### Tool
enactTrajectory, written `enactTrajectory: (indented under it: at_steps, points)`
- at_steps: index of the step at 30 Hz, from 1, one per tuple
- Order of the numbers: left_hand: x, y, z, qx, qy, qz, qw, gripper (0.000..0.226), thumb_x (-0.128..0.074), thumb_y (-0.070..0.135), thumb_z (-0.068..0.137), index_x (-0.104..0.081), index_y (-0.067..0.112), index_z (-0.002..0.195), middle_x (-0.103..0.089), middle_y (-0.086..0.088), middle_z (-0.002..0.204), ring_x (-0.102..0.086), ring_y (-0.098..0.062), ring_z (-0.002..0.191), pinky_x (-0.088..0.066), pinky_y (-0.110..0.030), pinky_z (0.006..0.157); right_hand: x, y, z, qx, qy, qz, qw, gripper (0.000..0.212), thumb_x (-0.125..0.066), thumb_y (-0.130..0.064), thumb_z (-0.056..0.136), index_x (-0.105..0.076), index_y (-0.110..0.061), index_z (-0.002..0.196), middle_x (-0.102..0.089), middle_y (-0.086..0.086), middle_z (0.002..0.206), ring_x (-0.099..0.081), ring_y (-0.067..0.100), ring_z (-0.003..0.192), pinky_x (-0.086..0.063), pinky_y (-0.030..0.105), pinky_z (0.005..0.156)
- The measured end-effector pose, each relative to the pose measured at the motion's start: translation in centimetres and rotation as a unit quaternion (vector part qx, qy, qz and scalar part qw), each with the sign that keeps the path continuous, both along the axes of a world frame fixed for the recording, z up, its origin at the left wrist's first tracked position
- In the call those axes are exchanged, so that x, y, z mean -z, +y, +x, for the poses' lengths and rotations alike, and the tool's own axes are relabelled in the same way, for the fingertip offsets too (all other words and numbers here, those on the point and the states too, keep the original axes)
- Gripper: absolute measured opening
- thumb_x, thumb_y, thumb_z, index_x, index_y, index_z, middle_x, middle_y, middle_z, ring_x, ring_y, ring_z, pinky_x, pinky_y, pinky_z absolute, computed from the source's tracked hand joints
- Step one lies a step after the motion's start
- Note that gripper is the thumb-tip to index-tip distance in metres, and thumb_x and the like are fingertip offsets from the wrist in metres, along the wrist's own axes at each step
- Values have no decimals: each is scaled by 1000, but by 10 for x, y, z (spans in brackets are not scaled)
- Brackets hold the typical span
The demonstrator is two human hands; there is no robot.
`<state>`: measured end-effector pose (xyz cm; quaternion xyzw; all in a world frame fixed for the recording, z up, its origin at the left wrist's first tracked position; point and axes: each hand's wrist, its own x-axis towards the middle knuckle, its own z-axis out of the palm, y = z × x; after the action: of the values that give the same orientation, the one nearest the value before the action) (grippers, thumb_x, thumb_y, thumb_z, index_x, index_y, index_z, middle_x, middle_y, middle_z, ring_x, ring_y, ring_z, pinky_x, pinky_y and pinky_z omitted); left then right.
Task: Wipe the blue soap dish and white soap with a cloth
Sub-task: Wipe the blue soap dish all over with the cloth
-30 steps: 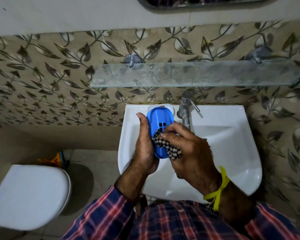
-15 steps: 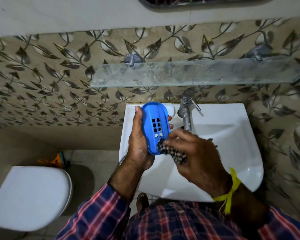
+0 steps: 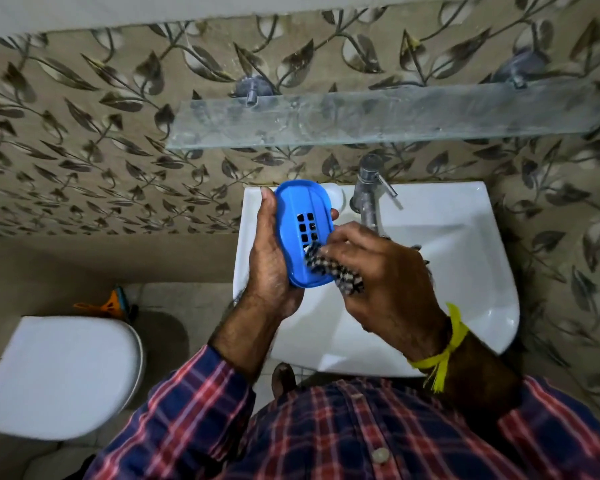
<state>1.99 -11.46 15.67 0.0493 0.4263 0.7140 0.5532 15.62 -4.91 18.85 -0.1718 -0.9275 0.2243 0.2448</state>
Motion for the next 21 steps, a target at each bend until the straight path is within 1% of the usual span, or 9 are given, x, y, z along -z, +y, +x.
enactTrajectory:
  at_steps: [2, 6, 9, 11, 14, 16, 18, 19, 21]
  points:
    - [0, 1, 3, -10, -2, 10, 1000, 82, -37, 78, 88, -73, 8, 109, -71, -13, 100, -67, -25, 89, -57, -37, 81, 0, 3, -2, 28, 11, -24, 999, 36, -63, 5, 74, -73, -8, 106, -70, 5, 110, -71, 30, 92, -60, 42, 68]
    - [1, -1, 1, -9, -3, 9, 1000, 83, -39, 79, 87, -72, 7, 112, -70, -14, 101, -67, -26, 90, -56, -37, 83, 2, 2, -1, -5, 4, 4, 1000, 38, -68, 5, 72, -73, -10, 107, -70, 4, 110, -71, 29, 88, -59, 40, 64]
    - [3, 1, 8, -25, 30, -3, 999, 75, -41, 77, 87, -78, 13, 102, -74, -11, 97, -70, -23, 89, -56, -38, 82, 2, 8, -2, 36, 11, -20, 999, 42, -64, 6, 68, -74, -10, 106, -70, 3, 109, -71, 29, 91, -59, 40, 67]
    - [3, 2, 11, -30, 32, -7, 999, 71, -43, 75, 88, -79, 14, 99, -75, -10, 95, -72, -23, 87, -59, -36, 78, 1, 9, -5, 34, 21, -24, 999, 40, -61, 4, 69, -73, -9, 106, -69, 4, 108, -70, 30, 89, -59, 40, 66]
    - [1, 1, 6, -26, 37, 0, 999, 73, -41, 76, 89, -78, 14, 103, -75, -10, 95, -72, -23, 87, -59, -37, 78, 1, 8, -2, -13, 20, -2, 1000, 38, -64, 3, 72, -72, -9, 107, -69, 5, 109, -70, 31, 88, -59, 41, 66]
    - [0, 1, 10, -37, 55, -14, 998, 73, -41, 75, 90, -76, 14, 106, -75, -12, 99, -72, -25, 90, -58, -39, 81, 1, 11, -2, 15, 22, -10, 1000, 39, -66, 5, 68, -73, -9, 105, -69, 3, 108, -70, 29, 88, -59, 40, 66]
    - [0, 2, 16, -38, 58, -23, 997, 71, -42, 72, 91, -75, 12, 109, -75, -13, 103, -72, -25, 93, -61, -37, 79, -2, 14, -5, 52, 41, -31, 997, 38, -67, 4, 68, -73, -8, 103, -69, 3, 106, -69, 27, 89, -58, 38, 67]
    - [0, 2, 18, -33, 54, -19, 998, 70, -43, 71, 91, -75, 12, 110, -75, -13, 103, -73, -25, 93, -61, -37, 78, -3, 13, -6, 48, 50, -31, 997, 36, -67, 3, 69, -73, -8, 103, -69, 4, 106, -69, 26, 89, -58, 38, 68]
    - [-2, 0, 16, -26, 52, -6, 998, 70, -44, 71, 91, -75, 11, 109, -75, -13, 101, -73, -25, 92, -61, -37, 78, -2, 9, -5, 6, 52, -7, 999, 35, -67, 3, 73, -72, -9, 106, -68, 5, 109, -69, 28, 88, -58, 39, 68]
